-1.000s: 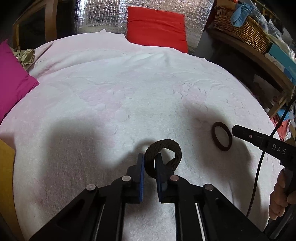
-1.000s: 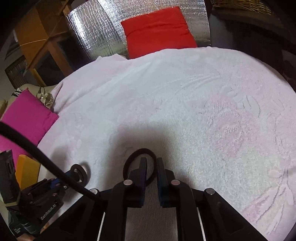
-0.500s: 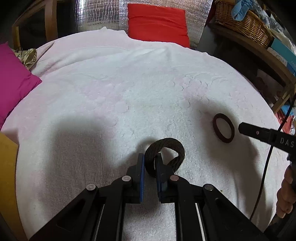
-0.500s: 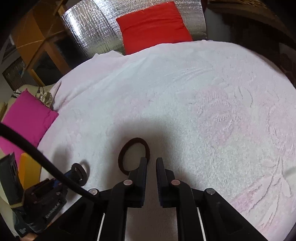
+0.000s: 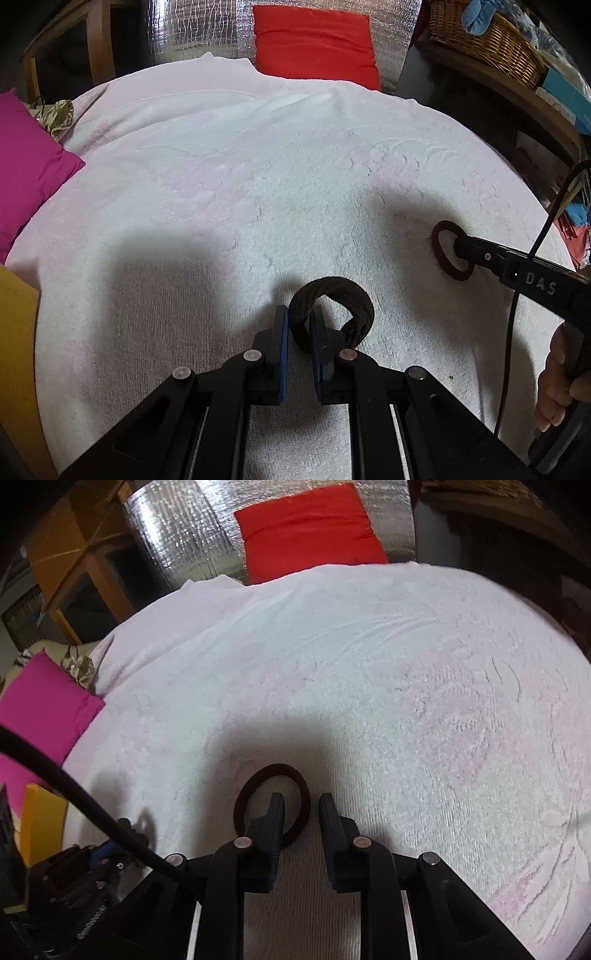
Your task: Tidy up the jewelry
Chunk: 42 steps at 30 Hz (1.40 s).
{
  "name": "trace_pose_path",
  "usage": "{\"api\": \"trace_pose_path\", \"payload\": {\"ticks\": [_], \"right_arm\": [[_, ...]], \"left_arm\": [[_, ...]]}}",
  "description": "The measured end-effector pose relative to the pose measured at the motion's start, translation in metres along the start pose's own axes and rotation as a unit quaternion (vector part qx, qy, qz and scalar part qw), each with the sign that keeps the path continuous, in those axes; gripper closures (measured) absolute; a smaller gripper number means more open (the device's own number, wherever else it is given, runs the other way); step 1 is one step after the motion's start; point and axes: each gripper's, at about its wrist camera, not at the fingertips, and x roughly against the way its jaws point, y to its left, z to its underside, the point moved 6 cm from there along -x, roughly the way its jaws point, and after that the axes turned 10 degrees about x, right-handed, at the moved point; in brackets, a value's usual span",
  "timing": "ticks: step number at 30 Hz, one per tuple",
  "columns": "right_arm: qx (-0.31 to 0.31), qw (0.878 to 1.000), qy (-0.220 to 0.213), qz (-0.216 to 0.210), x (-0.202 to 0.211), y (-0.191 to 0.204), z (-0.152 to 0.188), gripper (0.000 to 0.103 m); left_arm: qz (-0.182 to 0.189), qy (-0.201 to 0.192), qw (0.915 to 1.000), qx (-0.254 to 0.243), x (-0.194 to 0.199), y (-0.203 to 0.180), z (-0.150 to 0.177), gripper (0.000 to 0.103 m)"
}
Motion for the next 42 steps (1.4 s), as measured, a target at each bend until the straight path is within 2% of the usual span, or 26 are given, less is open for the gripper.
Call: {"api": "trace_pose_path", "payload": {"ticks": [3, 8, 15, 20, 26, 28, 30, 32, 37, 38, 40, 41, 42], "right_arm": [[0.019, 1.000, -0.006, 0.017, -0.001, 0.004, 0.000, 0.090], [0.024, 1.000, -0.009, 0.018, 0.001, 0.004, -0.001, 0.093], [0.021, 1.000, -0.005, 0.003, 0.011, 0.000, 0.004, 0.093], [-0.001, 1.000, 0.000, -0.025, 0.017, -0.009, 0.006, 0.094], [-0.010, 1.000, 0.005, -0.024, 0.020, -0.019, 0.008, 0.093], [-0.024, 0.999, 0.009, -0.027, 0.019, -0.022, 0.006, 0.092], [-0.029, 0.999, 0.009, -0.033, 0.019, -0.022, 0.004, 0.082], [-0.025, 0.999, 0.006, -0.032, 0.019, -0.021, 0.002, 0.078], [-0.008, 0.999, 0.001, -0.038, 0.018, -0.011, 0.000, 0.077], [-0.005, 0.999, -0.001, -0.039, 0.018, -0.009, 0.000, 0.072], [0.000, 0.999, -0.001, -0.036, 0.016, -0.007, 0.001, 0.058], [0.002, 0.999, -0.004, -0.033, 0.015, -0.005, 0.001, 0.054], [0.006, 1.000, -0.006, -0.030, 0.014, -0.004, 0.002, 0.054]], "left_arm": [[-0.001, -0.001, 1.0000, 0.000, 0.001, 0.000, 0.000, 0.091], [0.000, 0.001, 1.0000, -0.001, 0.001, -0.001, 0.001, 0.091], [0.011, 0.005, 0.9999, 0.002, 0.005, -0.002, 0.002, 0.079], [0.017, 0.003, 0.9999, 0.001, 0.009, -0.002, 0.005, 0.079], [0.012, 0.006, 0.9999, -0.001, 0.007, -0.002, 0.006, 0.079], [0.009, 0.006, 0.9999, 0.001, 0.006, -0.001, 0.006, 0.074], [0.009, 0.006, 0.9999, 0.000, 0.007, -0.002, 0.006, 0.071], [0.009, 0.005, 0.9999, -0.001, 0.006, -0.003, 0.006, 0.070], [0.010, 0.005, 0.9999, -0.001, 0.005, -0.004, 0.005, 0.066], [0.009, 0.004, 0.9999, -0.003, 0.006, -0.004, 0.005, 0.066], [0.007, 0.003, 0.9999, -0.007, 0.006, -0.004, 0.005, 0.065], [0.008, 0.002, 0.9999, -0.007, 0.006, -0.004, 0.006, 0.065], [0.008, 0.002, 0.9999, -0.007, 0.007, -0.004, 0.006, 0.065]]}}
